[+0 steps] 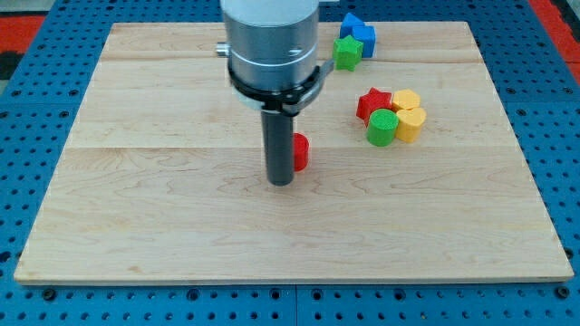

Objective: Move the red circle to the right side

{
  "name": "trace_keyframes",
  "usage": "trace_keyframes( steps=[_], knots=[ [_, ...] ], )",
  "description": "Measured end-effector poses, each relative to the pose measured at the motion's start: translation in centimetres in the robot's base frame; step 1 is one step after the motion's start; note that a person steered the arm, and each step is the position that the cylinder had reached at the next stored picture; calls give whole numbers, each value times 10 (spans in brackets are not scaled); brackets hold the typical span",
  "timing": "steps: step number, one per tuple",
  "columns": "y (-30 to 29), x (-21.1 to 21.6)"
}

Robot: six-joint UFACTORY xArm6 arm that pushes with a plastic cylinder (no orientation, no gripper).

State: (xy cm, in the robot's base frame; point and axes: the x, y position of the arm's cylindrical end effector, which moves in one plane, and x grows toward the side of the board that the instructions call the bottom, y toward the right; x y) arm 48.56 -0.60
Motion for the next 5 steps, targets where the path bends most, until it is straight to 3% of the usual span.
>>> trace_keyframes(
  steps=[1,3,5],
  knots=[
    [12,-32],
    [-22,-50],
    [2,-74]
  ],
)
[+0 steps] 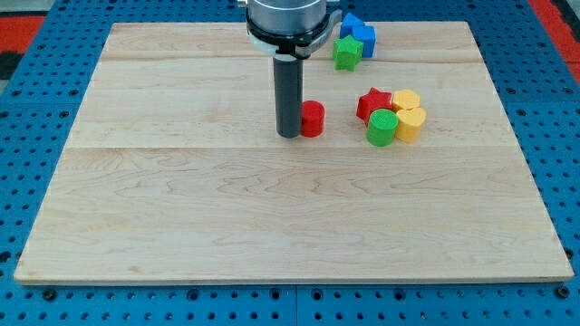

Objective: Move the red circle to the right side

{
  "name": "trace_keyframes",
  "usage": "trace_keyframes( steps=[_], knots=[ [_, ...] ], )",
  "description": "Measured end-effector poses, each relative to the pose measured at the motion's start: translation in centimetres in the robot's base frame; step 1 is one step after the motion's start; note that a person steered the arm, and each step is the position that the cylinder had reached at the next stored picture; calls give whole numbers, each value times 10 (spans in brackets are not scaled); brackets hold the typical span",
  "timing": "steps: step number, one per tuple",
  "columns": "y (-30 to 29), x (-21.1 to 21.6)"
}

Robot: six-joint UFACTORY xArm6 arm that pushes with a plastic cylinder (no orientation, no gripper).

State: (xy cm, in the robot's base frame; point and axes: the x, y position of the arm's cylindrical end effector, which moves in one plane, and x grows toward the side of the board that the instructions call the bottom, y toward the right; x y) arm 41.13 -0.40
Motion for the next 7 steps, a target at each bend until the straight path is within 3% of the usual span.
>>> trace_keyframes(
  steps=[2,7],
  knots=[
    [14,-26],
    [80,10]
  ],
)
